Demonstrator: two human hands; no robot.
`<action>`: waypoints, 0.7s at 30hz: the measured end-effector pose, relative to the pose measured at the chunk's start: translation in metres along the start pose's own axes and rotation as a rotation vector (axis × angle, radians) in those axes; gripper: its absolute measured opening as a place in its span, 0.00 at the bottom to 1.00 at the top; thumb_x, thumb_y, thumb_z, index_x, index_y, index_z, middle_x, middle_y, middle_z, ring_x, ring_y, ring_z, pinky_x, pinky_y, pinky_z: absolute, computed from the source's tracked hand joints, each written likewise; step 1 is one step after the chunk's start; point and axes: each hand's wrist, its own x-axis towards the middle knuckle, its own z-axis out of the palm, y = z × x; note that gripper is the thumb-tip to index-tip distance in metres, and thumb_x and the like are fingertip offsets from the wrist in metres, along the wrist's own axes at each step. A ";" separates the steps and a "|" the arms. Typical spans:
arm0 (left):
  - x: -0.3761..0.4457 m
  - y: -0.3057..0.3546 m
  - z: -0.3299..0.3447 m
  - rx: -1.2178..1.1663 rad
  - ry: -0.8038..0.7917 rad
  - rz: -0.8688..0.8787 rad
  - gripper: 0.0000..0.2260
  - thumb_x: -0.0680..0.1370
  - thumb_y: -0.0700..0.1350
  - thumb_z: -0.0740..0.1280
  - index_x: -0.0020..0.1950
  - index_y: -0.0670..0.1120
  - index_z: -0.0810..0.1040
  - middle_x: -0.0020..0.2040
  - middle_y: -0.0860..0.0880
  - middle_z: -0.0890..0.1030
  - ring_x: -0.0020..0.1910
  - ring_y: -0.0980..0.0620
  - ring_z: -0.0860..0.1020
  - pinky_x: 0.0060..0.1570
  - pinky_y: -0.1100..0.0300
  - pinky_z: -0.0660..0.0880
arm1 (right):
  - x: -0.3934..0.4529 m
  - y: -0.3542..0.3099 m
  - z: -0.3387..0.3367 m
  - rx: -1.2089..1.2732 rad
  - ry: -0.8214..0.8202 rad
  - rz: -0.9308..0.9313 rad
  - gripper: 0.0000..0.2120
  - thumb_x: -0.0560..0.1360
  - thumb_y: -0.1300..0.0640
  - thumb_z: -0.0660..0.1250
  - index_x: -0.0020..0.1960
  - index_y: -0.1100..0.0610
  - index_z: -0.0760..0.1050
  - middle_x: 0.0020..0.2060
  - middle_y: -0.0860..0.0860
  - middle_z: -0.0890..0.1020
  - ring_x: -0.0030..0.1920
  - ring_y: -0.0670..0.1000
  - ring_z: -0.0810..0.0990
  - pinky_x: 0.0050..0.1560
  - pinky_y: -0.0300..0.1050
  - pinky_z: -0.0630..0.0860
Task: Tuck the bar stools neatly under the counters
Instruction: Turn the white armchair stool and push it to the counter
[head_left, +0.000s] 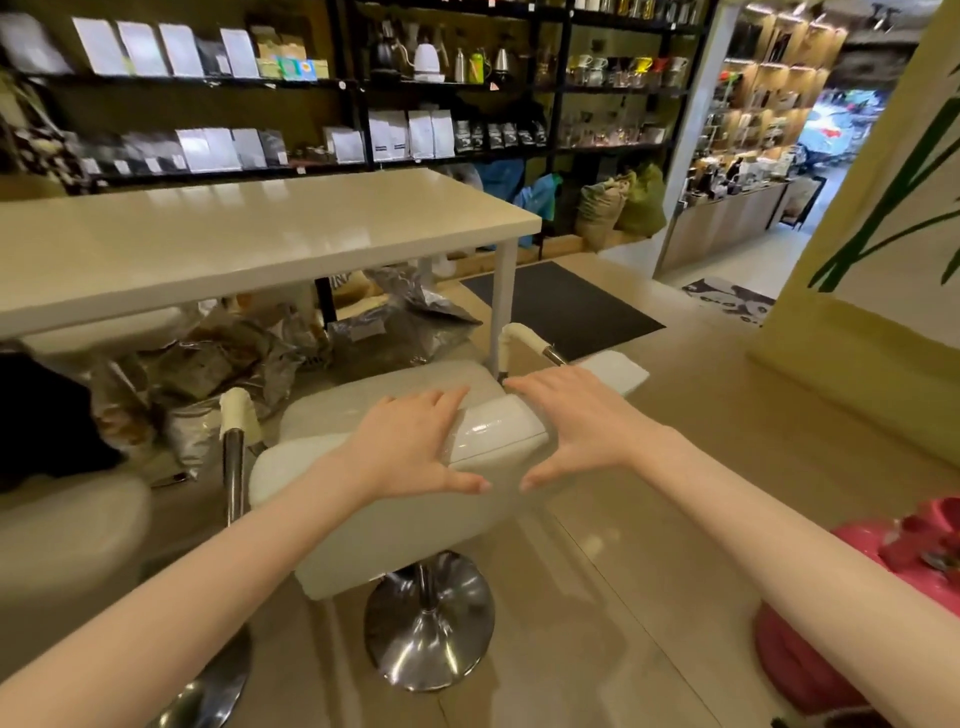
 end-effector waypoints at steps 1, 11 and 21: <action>0.002 0.001 0.002 -0.011 0.000 -0.022 0.47 0.66 0.72 0.63 0.76 0.47 0.51 0.70 0.46 0.68 0.64 0.45 0.71 0.60 0.51 0.68 | 0.001 0.004 0.001 0.001 -0.006 -0.019 0.51 0.60 0.31 0.71 0.74 0.54 0.57 0.70 0.51 0.67 0.69 0.52 0.64 0.70 0.48 0.56; -0.008 0.013 0.020 0.101 0.115 -0.140 0.41 0.65 0.67 0.67 0.72 0.50 0.59 0.63 0.48 0.74 0.60 0.46 0.73 0.60 0.50 0.67 | 0.015 0.037 0.018 -0.009 0.047 -0.240 0.44 0.58 0.35 0.75 0.67 0.54 0.65 0.63 0.50 0.73 0.63 0.52 0.69 0.66 0.49 0.63; -0.003 0.012 0.027 0.195 0.193 -0.275 0.40 0.61 0.63 0.74 0.67 0.47 0.67 0.57 0.48 0.79 0.55 0.46 0.77 0.52 0.50 0.70 | 0.031 0.049 0.034 -0.055 0.225 -0.279 0.39 0.54 0.42 0.79 0.59 0.56 0.71 0.50 0.52 0.80 0.48 0.56 0.77 0.47 0.50 0.72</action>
